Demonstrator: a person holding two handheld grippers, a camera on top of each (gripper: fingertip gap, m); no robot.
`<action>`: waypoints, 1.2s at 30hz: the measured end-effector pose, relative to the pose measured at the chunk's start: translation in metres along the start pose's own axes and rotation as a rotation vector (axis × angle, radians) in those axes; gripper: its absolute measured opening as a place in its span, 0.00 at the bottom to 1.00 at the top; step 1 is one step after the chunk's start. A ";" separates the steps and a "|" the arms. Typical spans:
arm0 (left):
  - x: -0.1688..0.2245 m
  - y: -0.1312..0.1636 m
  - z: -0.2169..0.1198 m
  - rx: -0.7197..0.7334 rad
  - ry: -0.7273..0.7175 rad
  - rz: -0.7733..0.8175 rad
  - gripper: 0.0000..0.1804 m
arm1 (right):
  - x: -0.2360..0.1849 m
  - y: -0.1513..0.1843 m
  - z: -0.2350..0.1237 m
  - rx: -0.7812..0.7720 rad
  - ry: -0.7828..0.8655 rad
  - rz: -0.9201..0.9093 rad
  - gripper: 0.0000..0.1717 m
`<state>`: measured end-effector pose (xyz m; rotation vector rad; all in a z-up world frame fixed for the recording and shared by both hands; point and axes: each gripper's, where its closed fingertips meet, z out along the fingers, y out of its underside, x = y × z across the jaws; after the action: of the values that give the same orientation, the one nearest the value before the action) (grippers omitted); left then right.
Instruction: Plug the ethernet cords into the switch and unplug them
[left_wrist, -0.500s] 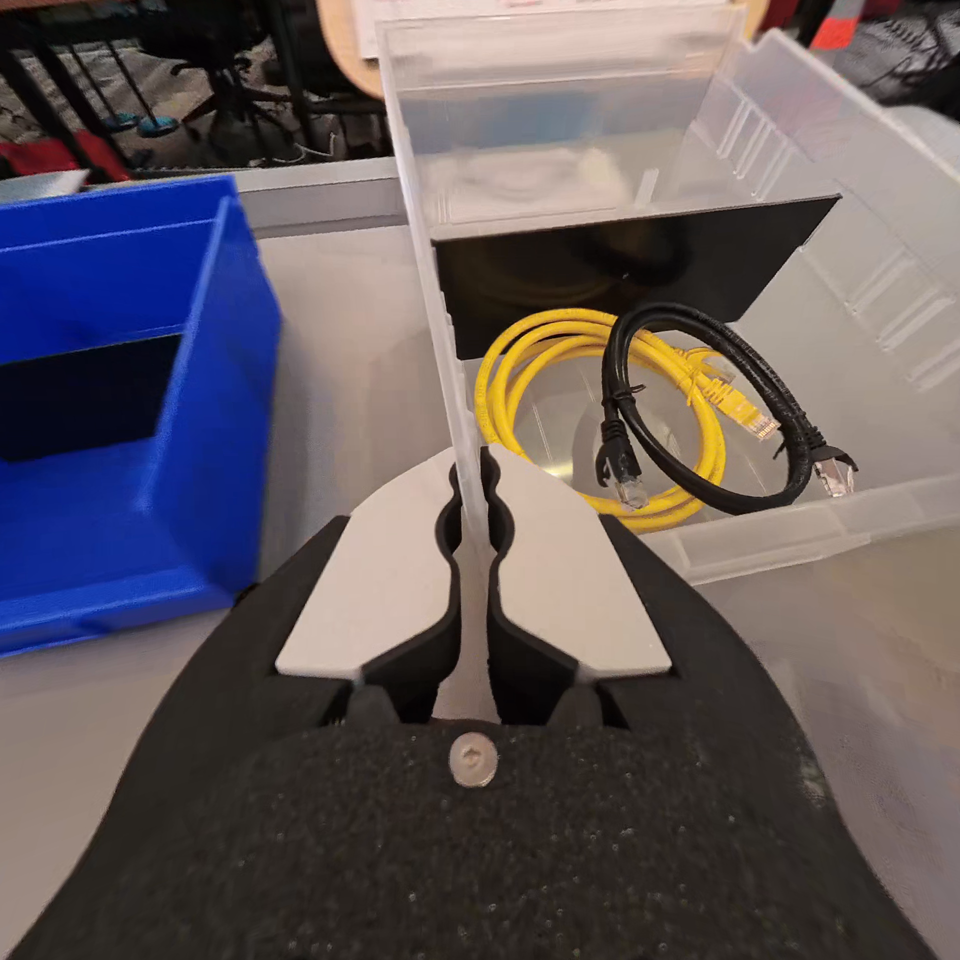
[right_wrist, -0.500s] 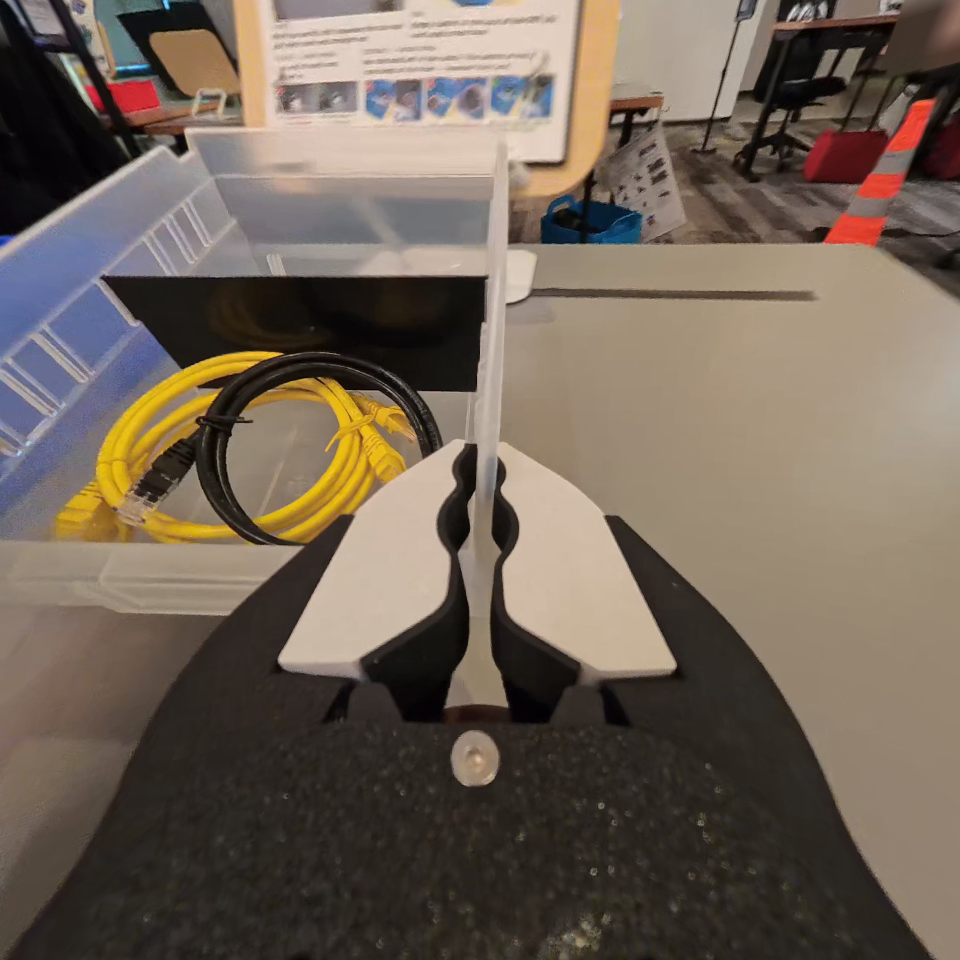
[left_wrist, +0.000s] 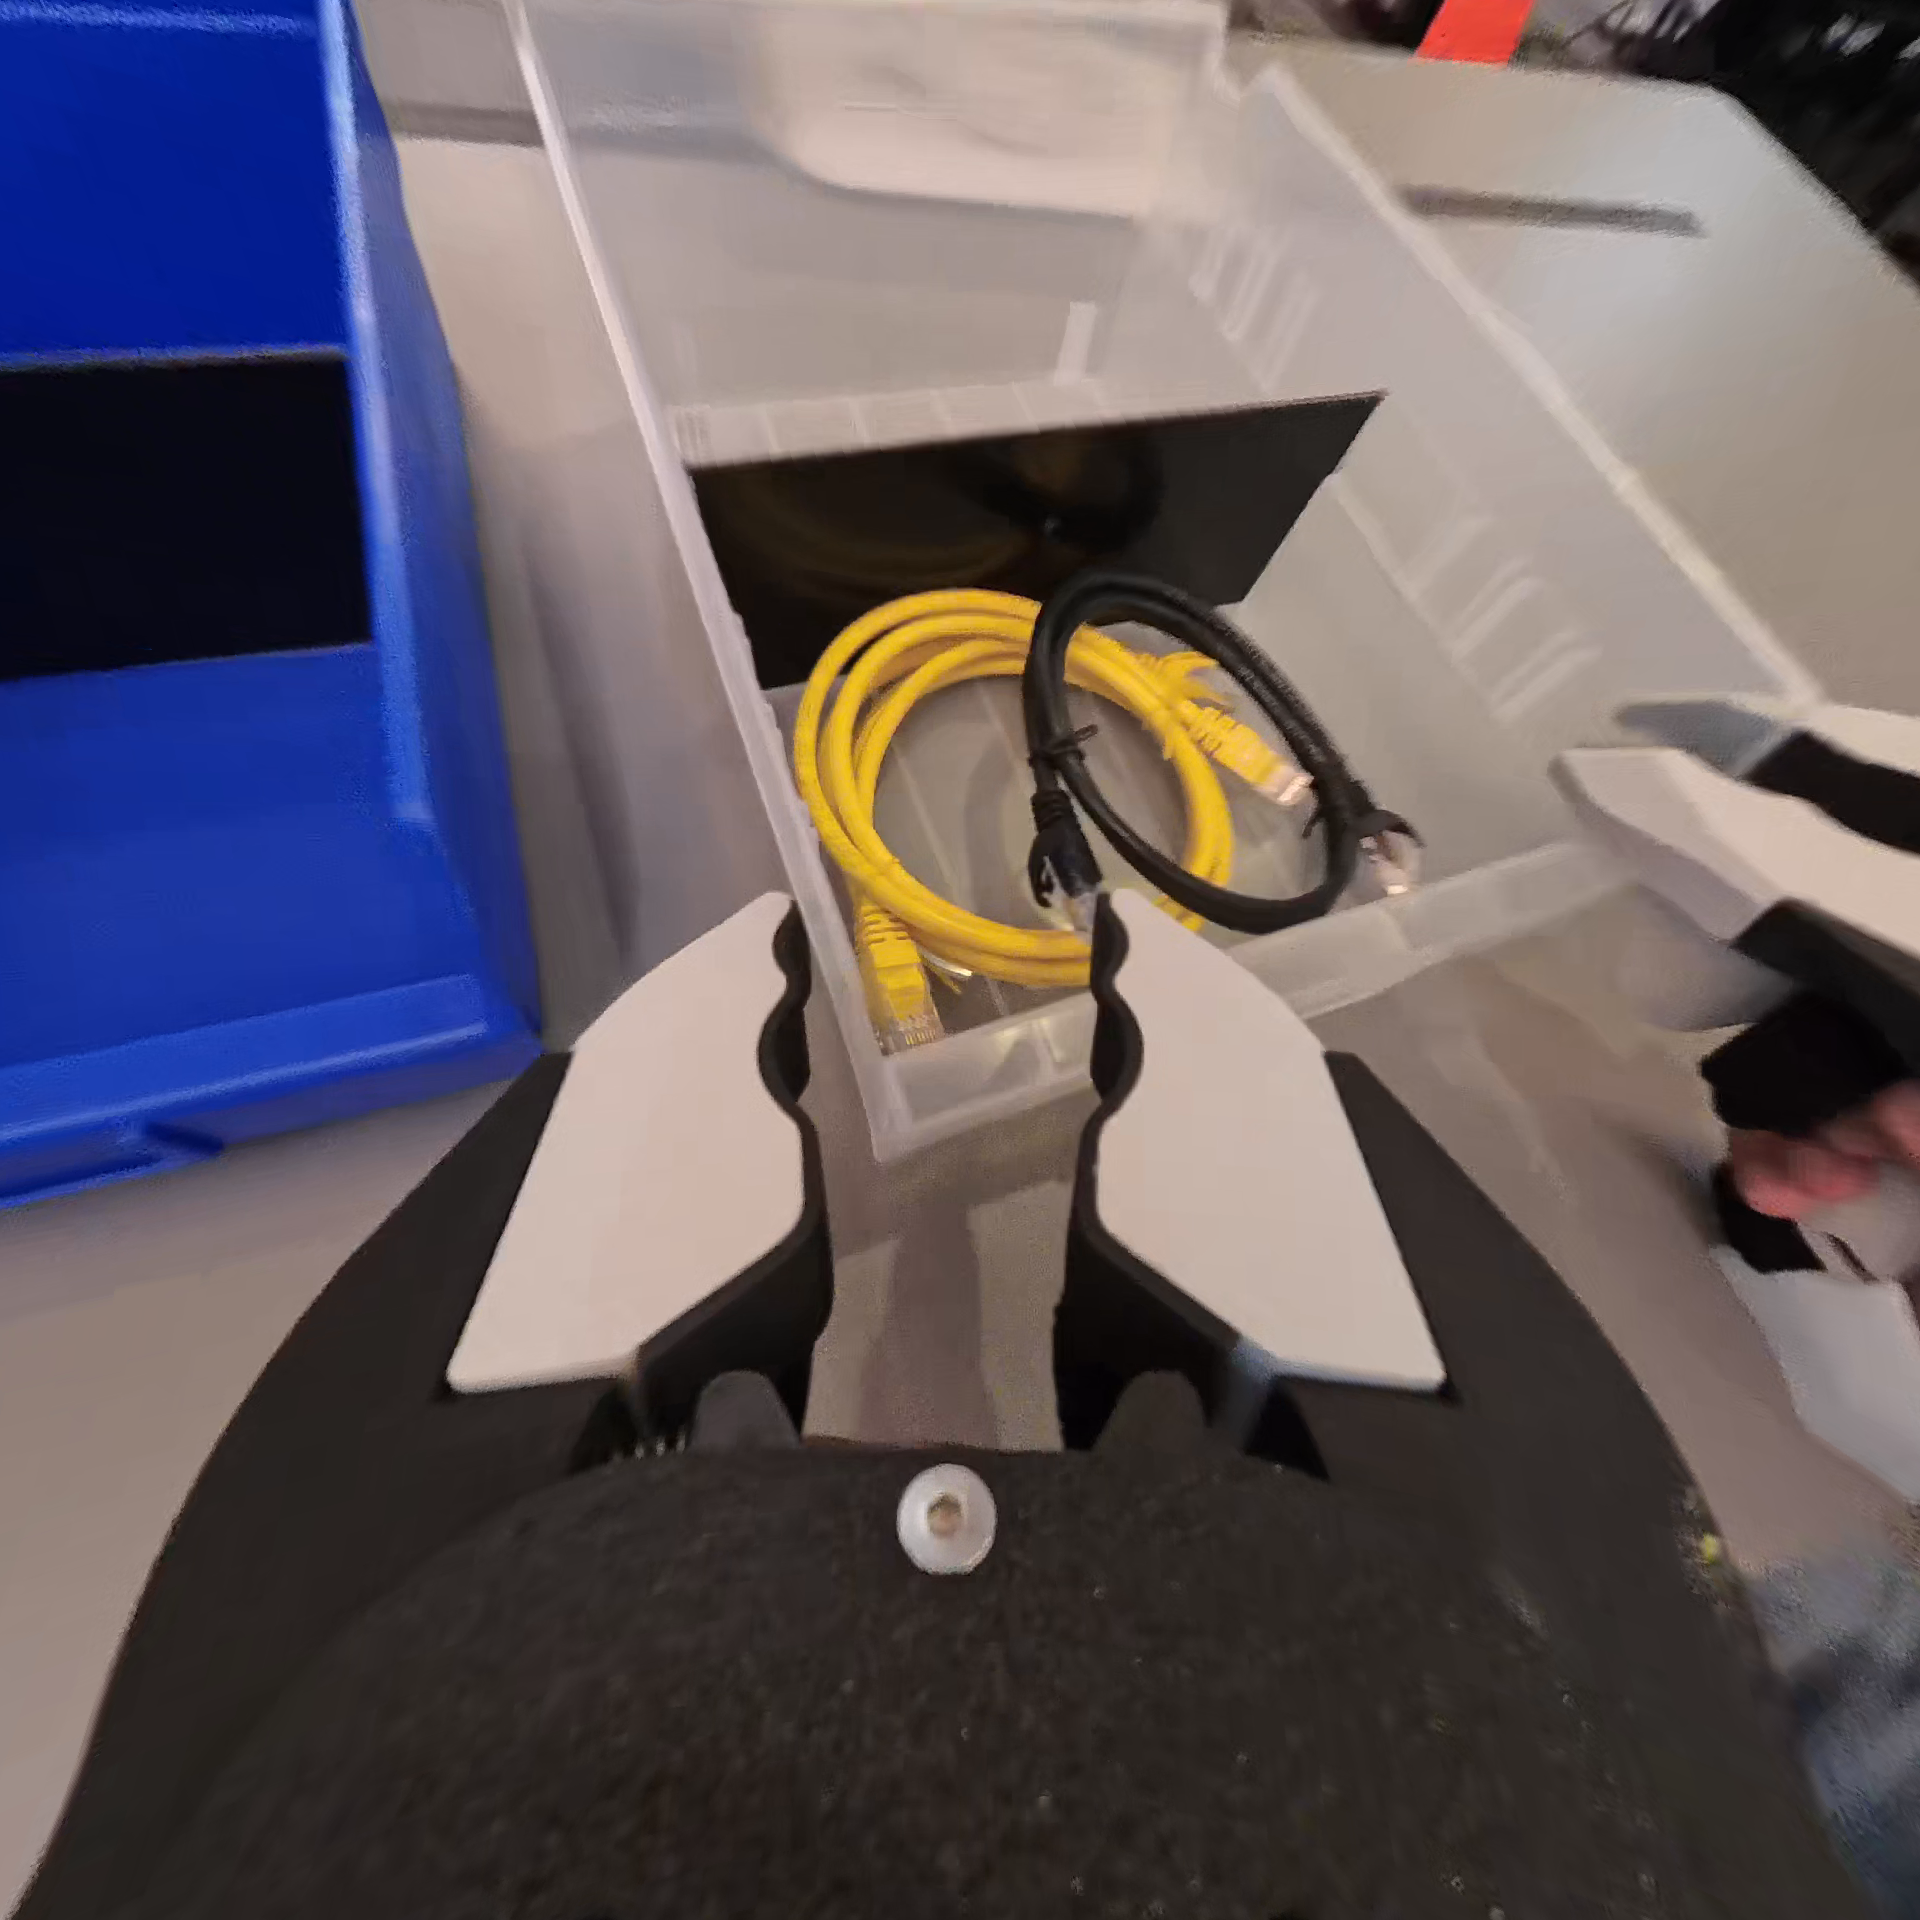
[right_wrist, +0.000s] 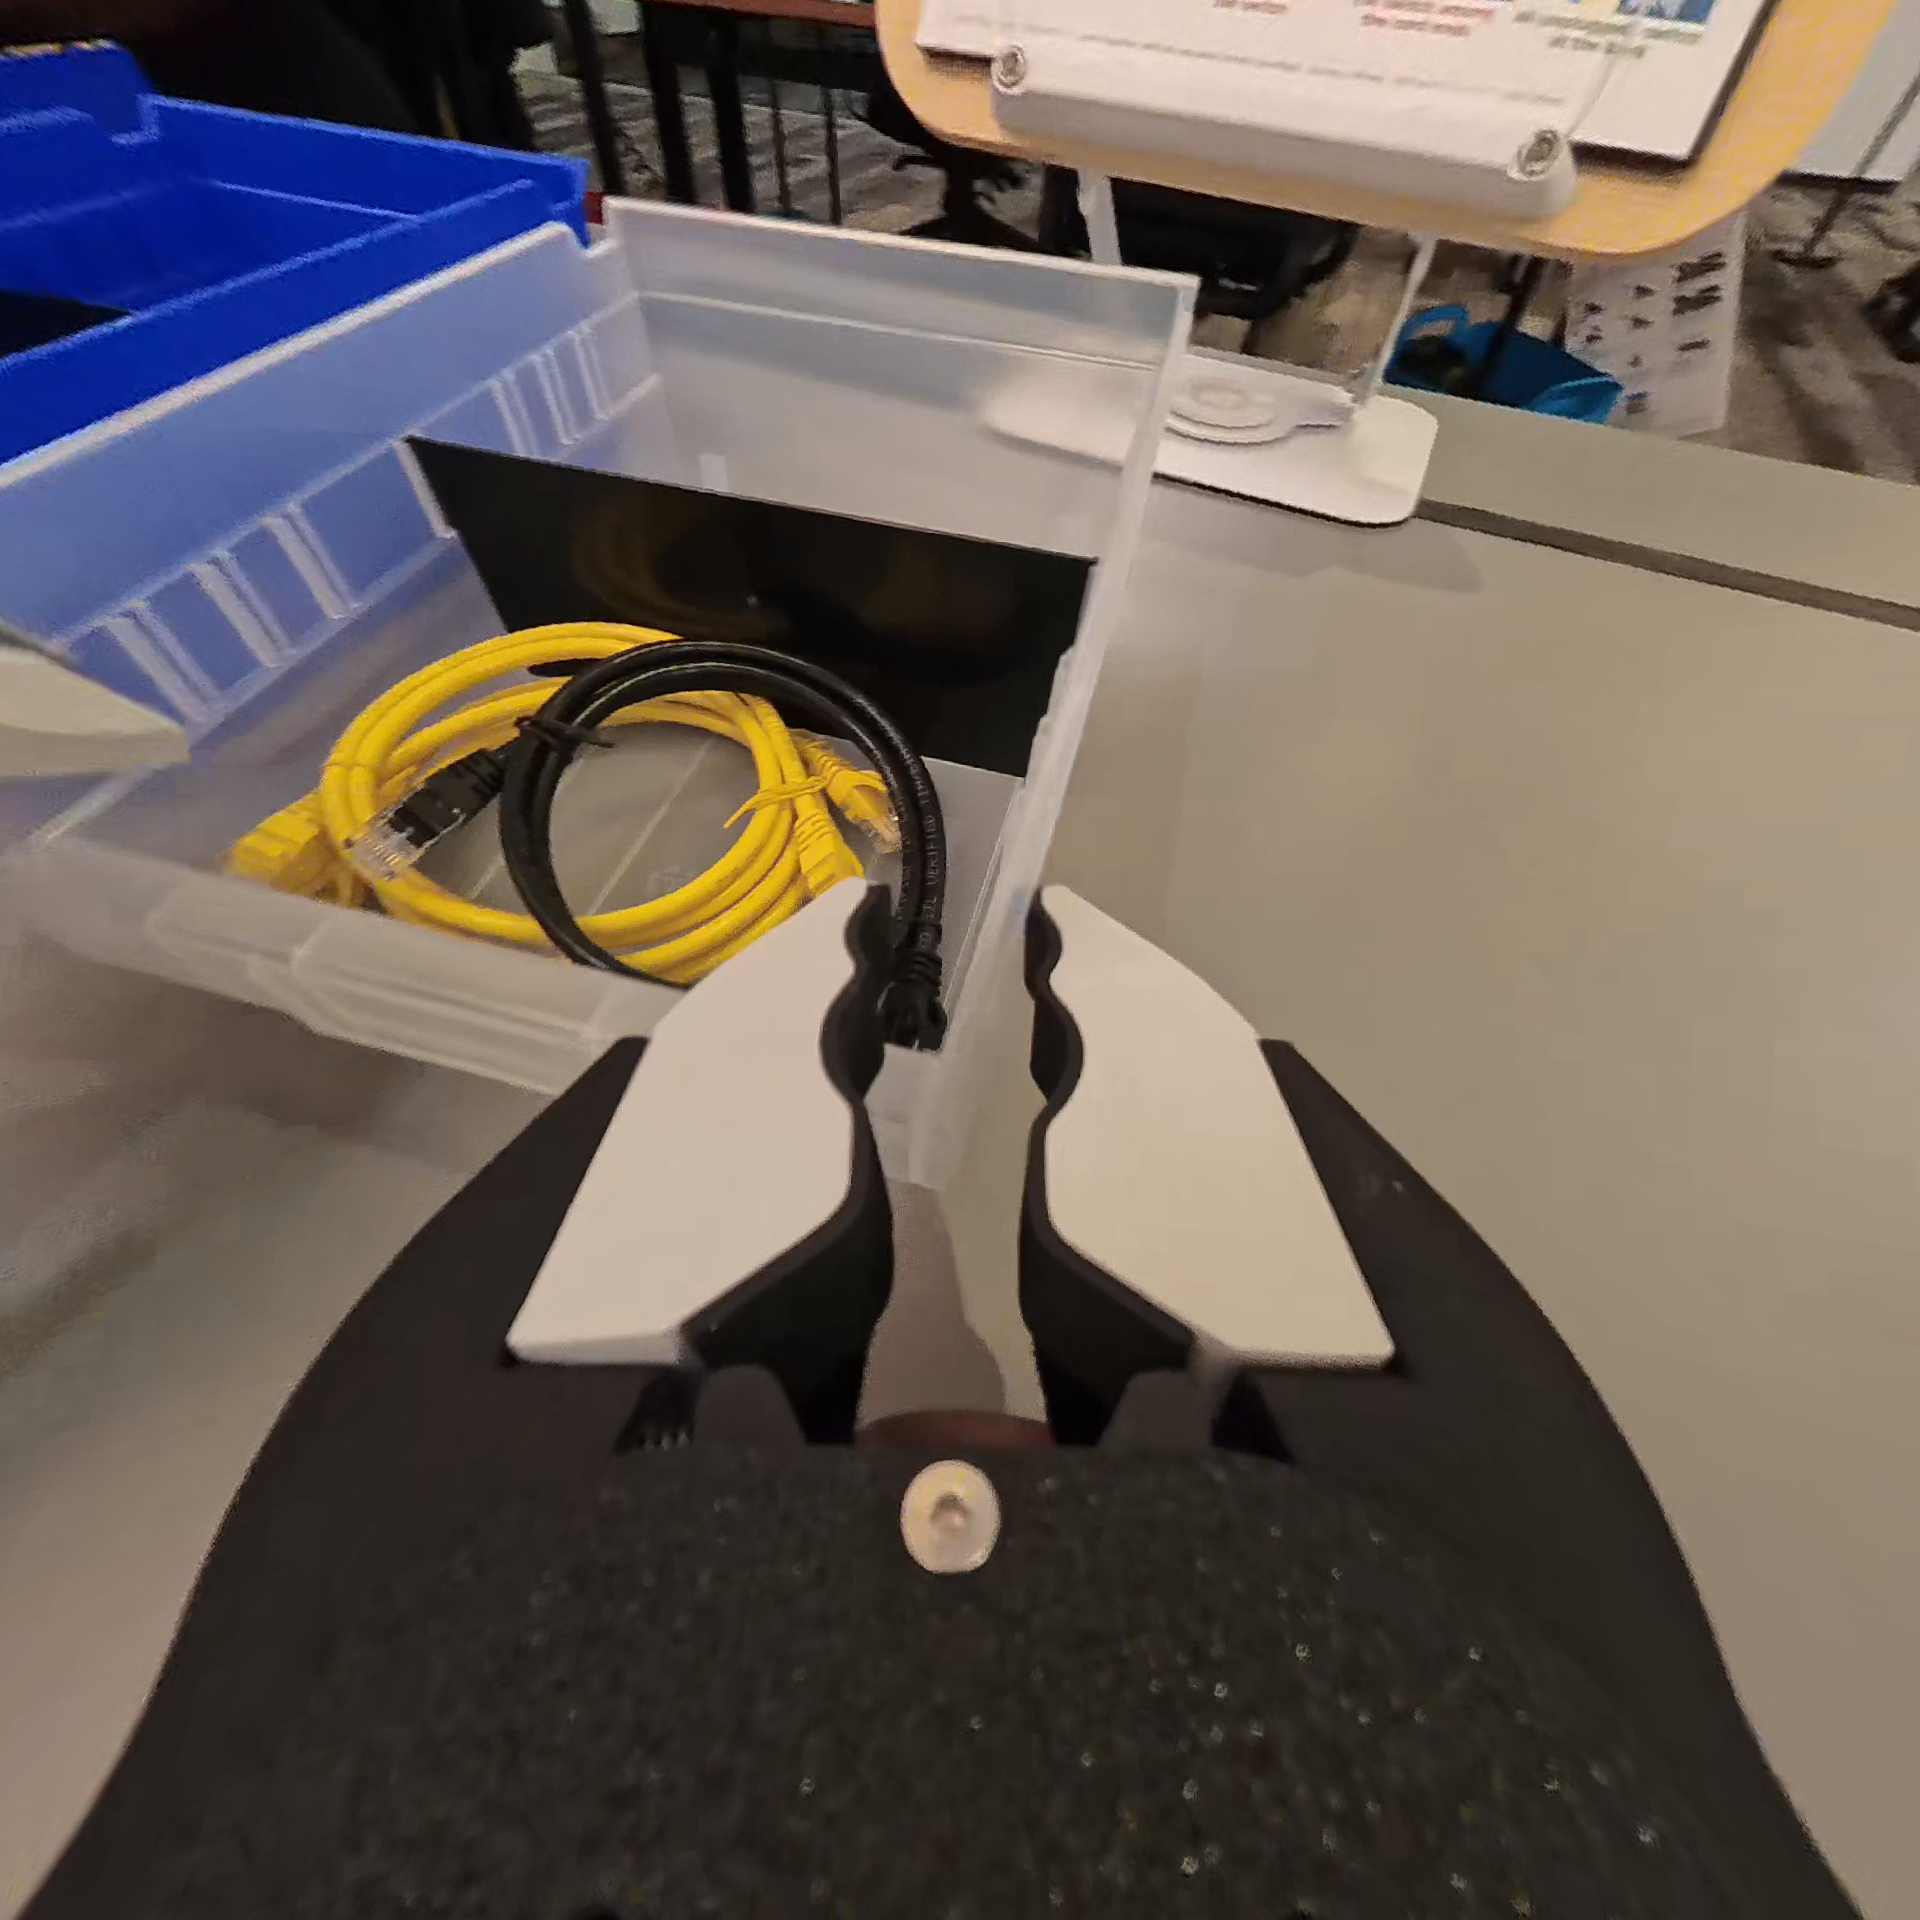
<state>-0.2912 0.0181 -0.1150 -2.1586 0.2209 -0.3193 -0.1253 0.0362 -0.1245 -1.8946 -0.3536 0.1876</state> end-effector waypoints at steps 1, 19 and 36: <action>0.001 -0.007 -0.013 0.031 0.016 -0.001 0.29 | 0.000 -0.001 -0.005 0.013 -0.026 -0.017 0.15; -0.271 0.018 -0.061 0.113 -0.237 -0.197 0.41 | 0.071 0.014 -0.081 0.133 0.079 -0.050 0.27; -0.262 0.045 -0.094 0.040 -0.281 -0.069 0.02 | -0.222 0.010 -0.050 -0.047 -0.341 -0.113 0.42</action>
<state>-0.5707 -0.0085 -0.1382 -2.1452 -0.0193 -0.0555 -0.3180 -0.0853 -0.1258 -1.8820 -0.6994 0.4320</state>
